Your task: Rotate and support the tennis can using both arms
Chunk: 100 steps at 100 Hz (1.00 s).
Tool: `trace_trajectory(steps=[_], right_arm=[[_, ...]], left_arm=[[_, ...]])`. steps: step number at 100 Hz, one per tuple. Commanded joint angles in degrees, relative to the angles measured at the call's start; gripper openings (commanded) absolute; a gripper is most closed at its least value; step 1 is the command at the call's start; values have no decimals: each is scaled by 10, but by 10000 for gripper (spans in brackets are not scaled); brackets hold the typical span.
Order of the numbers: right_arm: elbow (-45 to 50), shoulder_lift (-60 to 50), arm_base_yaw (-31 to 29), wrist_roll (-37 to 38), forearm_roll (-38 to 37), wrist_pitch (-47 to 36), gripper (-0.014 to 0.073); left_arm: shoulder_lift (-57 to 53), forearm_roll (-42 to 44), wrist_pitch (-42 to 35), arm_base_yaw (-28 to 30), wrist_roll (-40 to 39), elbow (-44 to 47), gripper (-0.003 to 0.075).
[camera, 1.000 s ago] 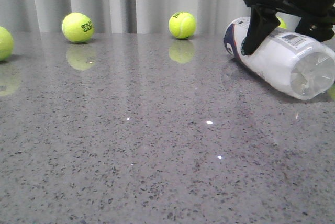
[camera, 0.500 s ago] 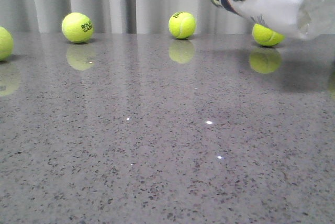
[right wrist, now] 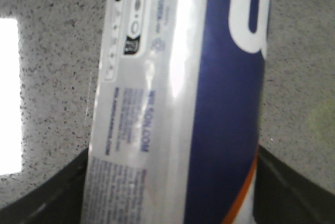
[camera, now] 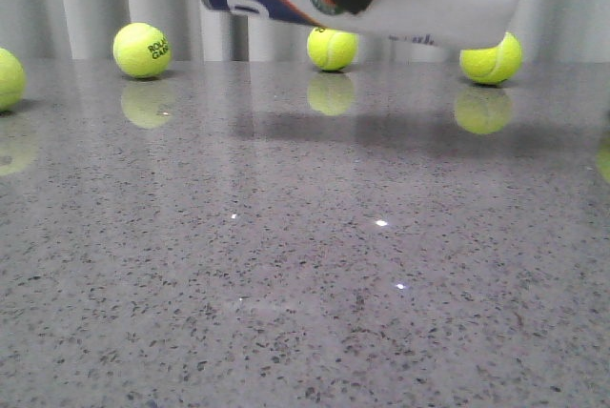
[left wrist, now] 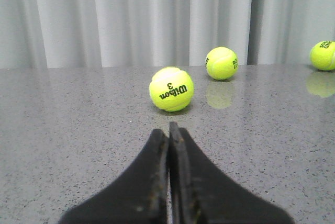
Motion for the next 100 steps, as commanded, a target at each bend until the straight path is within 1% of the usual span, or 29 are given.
trace_trajectory(steps=[1,14,57,62,69,76,79,80,84,90,95,100], right_arm=[[-20,-3,0,-56,8,-20,227],[-20,23,0,-88,8,-11,227],[-19,73,0,-89,8,15,227],[-19,75,0,-89,8,17,238],[-19,75,0,-89,8,17,302],[-19,75,0,-89,8,17,410],[-19,75,0,-89,8,17,469],[-19,75,0,-88,8,17,469],[-19,75,0,-88,8,18,549],[-19,75,0,-88,8,21,632],[-19,75,0,-88,8,22,668],[-20,75,0,-88,8,22,661]], left_arm=[[-22,-4,-47,2,-5,27,-21],[-22,-4,-47,2,-5,27,-21],[-22,-4,-47,2,-5,27,-21],[-22,-4,-47,2,-5,27,-21],[-22,-4,-47,2,-5,27,-21],[-22,-4,-47,2,-5,27,-21],[-22,-4,-47,2,-5,27,-21],[-22,-4,-47,2,-5,27,-21],[-22,-4,-47,2,-5,27,-21],[-22,-4,-47,2,-5,27,-21],[-22,-4,-47,2,-5,27,-21],[-22,-4,-47,2,-5,27,-21]])
